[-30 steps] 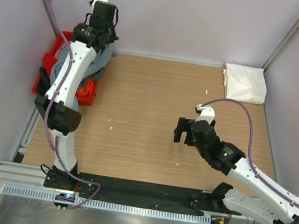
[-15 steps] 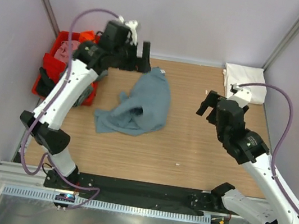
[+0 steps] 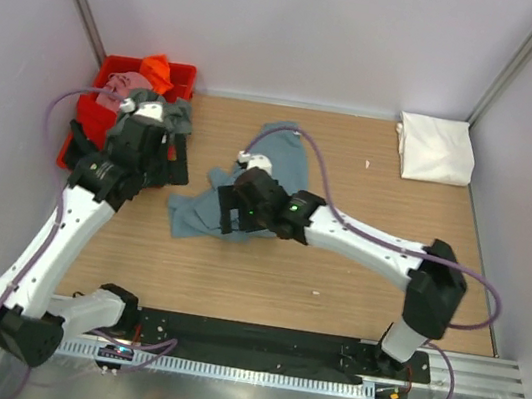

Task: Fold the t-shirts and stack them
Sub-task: Move the tshirt to the center of the board, then flatten the tshirt out

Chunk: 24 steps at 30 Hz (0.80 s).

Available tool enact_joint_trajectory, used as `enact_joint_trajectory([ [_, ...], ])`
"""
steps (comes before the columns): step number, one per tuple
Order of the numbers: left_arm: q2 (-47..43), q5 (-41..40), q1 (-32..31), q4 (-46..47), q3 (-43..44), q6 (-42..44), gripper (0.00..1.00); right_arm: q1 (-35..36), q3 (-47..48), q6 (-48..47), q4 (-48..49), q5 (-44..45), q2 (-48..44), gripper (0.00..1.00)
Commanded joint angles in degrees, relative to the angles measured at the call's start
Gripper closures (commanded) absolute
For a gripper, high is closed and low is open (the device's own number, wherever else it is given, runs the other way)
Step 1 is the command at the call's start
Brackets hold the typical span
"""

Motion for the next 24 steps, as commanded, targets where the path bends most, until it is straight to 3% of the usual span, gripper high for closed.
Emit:
enact_joint_trajectory([
  [1,-7.32,-5.57,5.58,5.64,-8.36,-5.08,0.0,1.98,11.25,1.82,-0.43,-0.99,10.01,0.03],
  [8,-17.71,-12.24,8.4,6.52,-14.1,-4.99,0.0,2.25,22.54,3.4,-4.23,-2.28,25.25,0.13],
  [11,-19.92,-10.94,8.4,7.83,-15.6,-5.34,0.0,2.25,24.39,4.81,-4.14,-3.17,28.59,0.16],
  [19,-20.02,-9.88,8.4,7.14,-15.6,-4.82,0.0,1.73,26.76,6.21,-3.35,-2.29,33.0,0.16],
  [24,-21.07,-10.14,8.4,7.31,-16.04,-4.82,0.0,0.93,26.5,6.92,-2.39,-1.68,33.36,0.22],
])
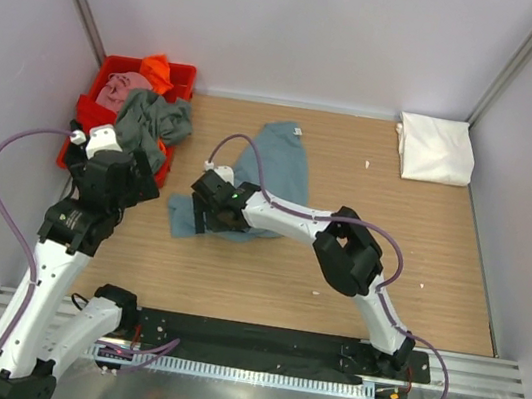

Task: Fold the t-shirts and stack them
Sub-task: Flatten the tshirt out

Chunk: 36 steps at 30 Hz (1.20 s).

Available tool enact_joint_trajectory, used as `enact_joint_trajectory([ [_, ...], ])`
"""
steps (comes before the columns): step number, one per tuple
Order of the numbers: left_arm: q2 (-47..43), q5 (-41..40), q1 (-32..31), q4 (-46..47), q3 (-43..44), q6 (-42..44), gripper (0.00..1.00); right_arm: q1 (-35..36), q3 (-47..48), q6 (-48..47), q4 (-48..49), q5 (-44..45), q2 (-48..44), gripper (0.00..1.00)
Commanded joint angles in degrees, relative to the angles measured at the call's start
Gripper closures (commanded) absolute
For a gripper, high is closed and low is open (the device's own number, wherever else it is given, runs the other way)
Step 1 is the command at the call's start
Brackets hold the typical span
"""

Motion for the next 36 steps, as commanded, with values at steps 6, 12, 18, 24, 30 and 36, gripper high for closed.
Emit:
enact_joint_trajectory([
  [6,-0.98,-1.01,0.32,2.61,0.01,-0.27,0.0,-1.94,2.02,1.83,3.0,1.1,-1.34,0.31],
  [12,-1.25,-1.09,0.32,2.61,-0.08,-0.18,0.0,-2.03,1.94,1.57,3.26,0.48,-2.82,0.33],
  [18,-1.07,-0.92,0.32,2.7,0.09,-0.18,0.0,-2.11,-0.09,1.57,5.55,0.83,-6.08,0.28],
  [24,-1.25,-1.01,0.32,2.7,-0.08,-0.09,0.0,-2.38,-0.97,2.09,5.55,0.48,-6.26,0.27],
  [30,-0.9,-0.74,0.32,2.7,0.01,-0.01,0.0,-2.38,0.43,1.48,3.7,1.62,-4.59,0.3],
  [36,-0.81,-0.74,0.32,2.79,0.01,0.08,0.0,-2.38,0.53,1.57,3.09,0.66,-2.75,0.46],
])
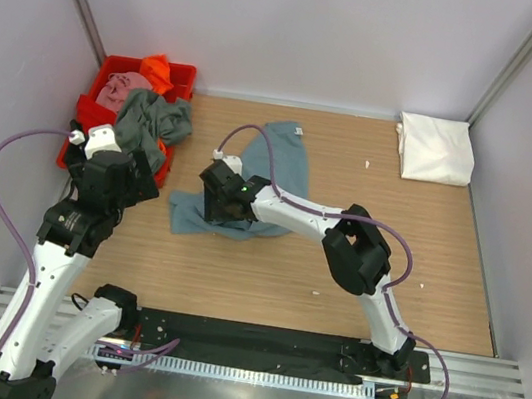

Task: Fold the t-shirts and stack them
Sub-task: Flatten the tshirt out

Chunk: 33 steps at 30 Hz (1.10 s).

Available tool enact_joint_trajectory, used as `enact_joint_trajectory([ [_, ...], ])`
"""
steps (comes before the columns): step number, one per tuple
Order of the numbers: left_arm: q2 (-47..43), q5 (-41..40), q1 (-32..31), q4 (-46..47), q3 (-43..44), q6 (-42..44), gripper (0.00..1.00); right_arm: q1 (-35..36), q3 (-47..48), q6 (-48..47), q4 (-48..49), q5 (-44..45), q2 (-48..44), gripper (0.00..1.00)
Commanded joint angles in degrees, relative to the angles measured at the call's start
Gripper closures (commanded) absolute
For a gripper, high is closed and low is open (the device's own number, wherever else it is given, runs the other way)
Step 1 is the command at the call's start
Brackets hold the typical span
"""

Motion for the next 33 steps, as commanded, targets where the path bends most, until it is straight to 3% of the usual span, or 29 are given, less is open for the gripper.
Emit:
enact_joint_trajectory([
  [1,-0.24,-0.76,0.34,2.35,0.09,0.04,0.01,-0.17,1.77,0.34,-0.45,0.59,-0.25,0.47],
  [19,-0.15,-0.5,0.34,2.44,0.18,0.13,0.0,0.8,0.01,0.43,-1.25,-1.51,0.8,0.57],
  [22,-0.24,-0.59,0.34,2.44,0.09,0.13,0.0,0.97,0.01,0.52,-0.98,-2.13,1.15,0.68],
  [27,-0.33,-0.67,0.34,2.35,0.09,0.21,0.0,1.06,-0.69,0.61,0.24,-4.06,1.33,0.97],
  [33,-0.24,-0.76,0.34,2.26,0.01,0.13,0.0,0.8,-1.83,0.52,1.39,-2.31,-2.09,0.99],
])
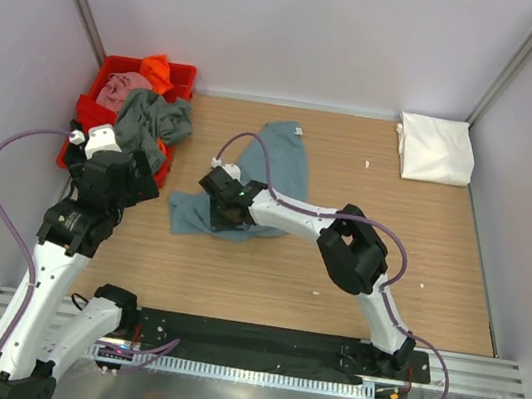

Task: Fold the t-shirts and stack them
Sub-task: Flatten the tshirt out

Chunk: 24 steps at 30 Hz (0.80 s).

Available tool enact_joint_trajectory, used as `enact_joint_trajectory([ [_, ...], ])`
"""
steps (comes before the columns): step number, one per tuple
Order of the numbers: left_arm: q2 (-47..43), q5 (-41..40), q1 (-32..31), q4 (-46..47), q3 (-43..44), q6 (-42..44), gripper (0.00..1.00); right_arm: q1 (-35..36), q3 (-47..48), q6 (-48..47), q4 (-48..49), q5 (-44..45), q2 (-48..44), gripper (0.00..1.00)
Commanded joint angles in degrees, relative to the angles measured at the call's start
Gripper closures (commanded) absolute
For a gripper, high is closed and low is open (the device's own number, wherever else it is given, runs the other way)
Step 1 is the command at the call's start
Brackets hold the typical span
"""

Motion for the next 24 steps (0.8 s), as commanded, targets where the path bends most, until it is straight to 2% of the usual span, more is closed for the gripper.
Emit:
enact_joint_trajectory([
  [1,-0.24,-0.79,0.32,2.24,0.01,-0.01,0.0,-0.08,-0.48,0.02,1.56,1.99,-5.89,0.98],
  [7,0.46,-0.26,0.23,2.24,0.18,0.08,0.0,-2.62,-0.04,-2.44,-2.3,7.8,-16.44,0.99],
  [11,0.64,2.02,0.31,3.11,0.01,0.17,0.0,-6.57,-2.93,-3.68,-4.23,11.22,-26.89,0.99],
  [15,2.21,10.34,-0.03,4.08,-0.26,-0.18,0.01,-14.46,-10.38,-4.99,-7.3,16.15,-42.07,0.98],
  [19,5.99,13.44,-2.05,3.3,1.49,-1.67,0.07,-21.16,-19.18,-5.44,-11.08,24.57,-56.6,0.99],
  [22,8.02,11.45,-5.91,3.38,2.2,-4.04,0.09,-24.67,-26.12,-5.17,-13.2,32.57,-67.82,0.99],
  [24,10.03,9.25,-10.2,3.91,2.55,-5.27,0.09,-25.56,-29.47,-4.73,-15.13,36.79,-71.46,0.99],
])
